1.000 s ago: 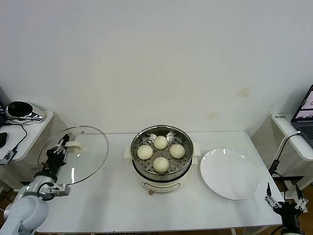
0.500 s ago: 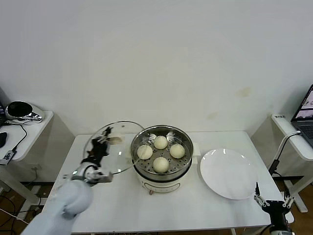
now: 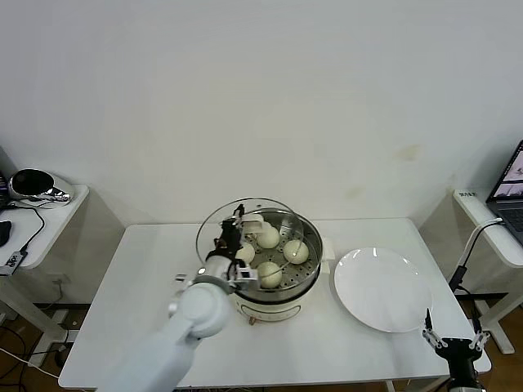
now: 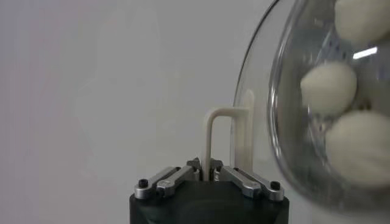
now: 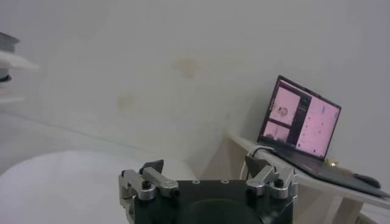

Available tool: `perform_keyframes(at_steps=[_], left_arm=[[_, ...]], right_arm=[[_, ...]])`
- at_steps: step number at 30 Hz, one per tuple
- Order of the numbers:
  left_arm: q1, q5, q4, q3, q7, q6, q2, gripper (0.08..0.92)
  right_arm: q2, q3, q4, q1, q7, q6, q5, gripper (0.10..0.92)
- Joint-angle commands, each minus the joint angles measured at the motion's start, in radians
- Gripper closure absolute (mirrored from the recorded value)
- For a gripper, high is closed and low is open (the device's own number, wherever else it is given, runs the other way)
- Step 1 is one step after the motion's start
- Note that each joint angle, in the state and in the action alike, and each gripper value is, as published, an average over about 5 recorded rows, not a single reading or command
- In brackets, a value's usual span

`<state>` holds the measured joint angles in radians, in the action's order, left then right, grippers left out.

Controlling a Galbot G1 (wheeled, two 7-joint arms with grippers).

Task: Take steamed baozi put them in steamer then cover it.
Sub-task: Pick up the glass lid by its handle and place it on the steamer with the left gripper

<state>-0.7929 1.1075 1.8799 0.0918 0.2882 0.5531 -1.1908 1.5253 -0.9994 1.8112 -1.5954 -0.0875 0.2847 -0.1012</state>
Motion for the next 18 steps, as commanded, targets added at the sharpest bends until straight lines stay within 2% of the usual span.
perform_keyframes(at_steps=[1, 8, 18], left_arm=[[0.075, 0.194, -0.115, 0.102, 0.075, 0.057, -0.173, 0.850], [0.052, 0.204, -0.151, 0.094, 0.071, 0.053, -0.198, 0.850], [0.006, 0.260, -0.136, 0.058, 0.067, 0.036, -0.223, 0.850]], right_arm=[[0.001, 0.005, -0.017, 0.001, 0.006, 0.009, -0.012, 0.203], [-0.001, 0.008, -0.019, 0.002, 0.004, 0.014, -0.013, 0.203], [-0.005, 0.010, -0.030, 0.002, 0.004, 0.023, -0.014, 0.203]])
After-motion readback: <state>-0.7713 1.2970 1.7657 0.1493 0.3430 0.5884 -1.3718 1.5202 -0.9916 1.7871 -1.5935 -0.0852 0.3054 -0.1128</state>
